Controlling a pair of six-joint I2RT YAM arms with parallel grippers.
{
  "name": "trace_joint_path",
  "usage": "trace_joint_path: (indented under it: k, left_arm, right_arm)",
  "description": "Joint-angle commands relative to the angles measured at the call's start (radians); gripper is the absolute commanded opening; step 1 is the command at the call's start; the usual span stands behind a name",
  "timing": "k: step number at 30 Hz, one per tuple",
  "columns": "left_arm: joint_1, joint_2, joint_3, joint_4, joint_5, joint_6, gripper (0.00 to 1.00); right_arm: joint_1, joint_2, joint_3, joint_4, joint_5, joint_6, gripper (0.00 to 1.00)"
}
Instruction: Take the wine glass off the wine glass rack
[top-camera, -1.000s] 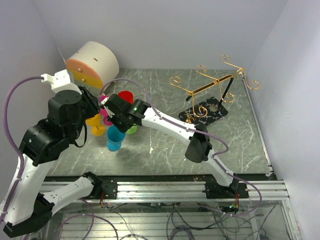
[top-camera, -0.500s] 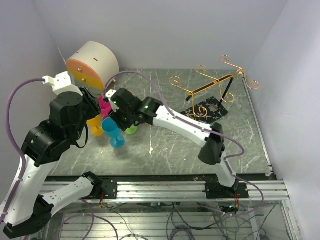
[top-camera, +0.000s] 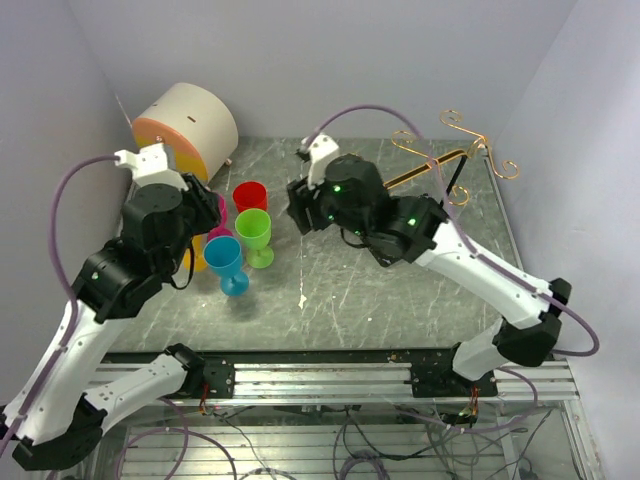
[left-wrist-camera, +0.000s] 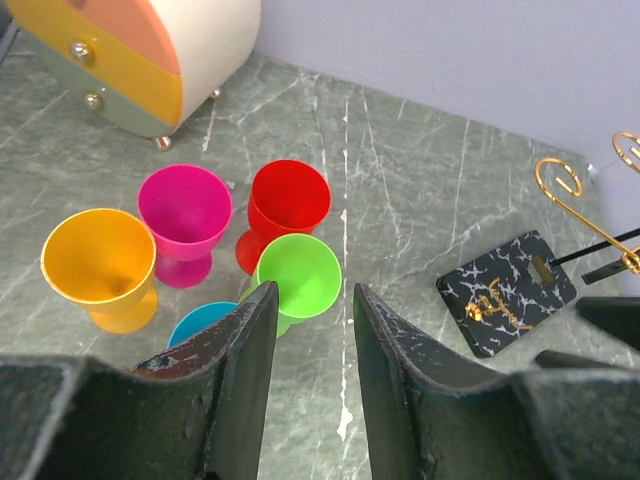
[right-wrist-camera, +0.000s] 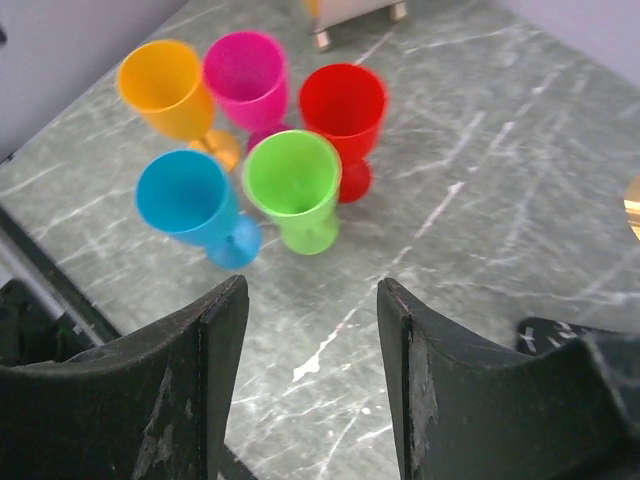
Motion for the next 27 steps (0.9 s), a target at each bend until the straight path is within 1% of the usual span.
trace_joint_path:
  k: [1, 6, 8, 9, 11, 13, 15, 19, 23, 25, 26, 27]
  left_arm:
    - [-0.005, 0.061, -0.033, 0.155, 0.057, 0.07, 0.47]
    - [0.003, 0.159, -0.006, 0.224, 0.027, 0.148, 0.48]
    - [0.032, 0.207, 0.017, 0.247, 0.043, 0.17, 0.48]
    - [0.057, 0.233, 0.032, 0.251, 0.07, 0.175, 0.48]
    - [0.149, 0.293, 0.065, 0.239, 0.21, 0.161, 0.47]
    - [0.244, 0.34, 0.067, 0.248, 0.327, 0.137, 0.46]
    - [0.289, 0.354, 0.048, 0.263, 0.346, 0.128, 0.45]
    - [0.323, 0.298, -0.012, 0.295, 0.304, 0.14, 0.45]
    - [0.333, 0.22, -0.087, 0.331, 0.274, 0.153, 0.45]
    - [0.334, 0.178, -0.15, 0.361, 0.269, 0.154, 0.45]
    - [0.333, 0.158, -0.177, 0.371, 0.267, 0.154, 0.45]
    - [0.334, 0.133, -0.202, 0.381, 0.264, 0.157, 0.45]
  right_arm:
    - [-0.119, -0.07, -0.04, 0.033, 0.06, 0.01, 0.54]
    - [-0.276, -0.097, -0.012, 0.028, -0.013, -0.006, 0.55]
    - [-0.342, -0.099, 0.017, 0.026, -0.031, -0.01, 0.55]
    - [-0.385, -0.099, 0.03, 0.021, -0.041, -0.006, 0.55]
    - [-0.479, -0.098, 0.041, 0.013, -0.094, 0.019, 0.55]
    - [-0.577, -0.117, 0.02, 0.026, -0.146, 0.044, 0.55]
    - [-0.648, -0.146, -0.014, 0.036, -0.157, 0.061, 0.55]
    - [-0.733, -0.22, -0.097, 0.042, -0.127, 0.075, 0.56]
    - [-0.764, -0.339, -0.258, 0.116, -0.145, 0.104, 0.56]
    - [-0.763, -0.392, -0.336, 0.163, -0.166, 0.132, 0.68]
    - [-0.763, -0.409, -0.359, 0.172, -0.17, 0.14, 0.72]
    - [-0.763, -0.422, -0.377, 0.172, -0.165, 0.143, 0.73]
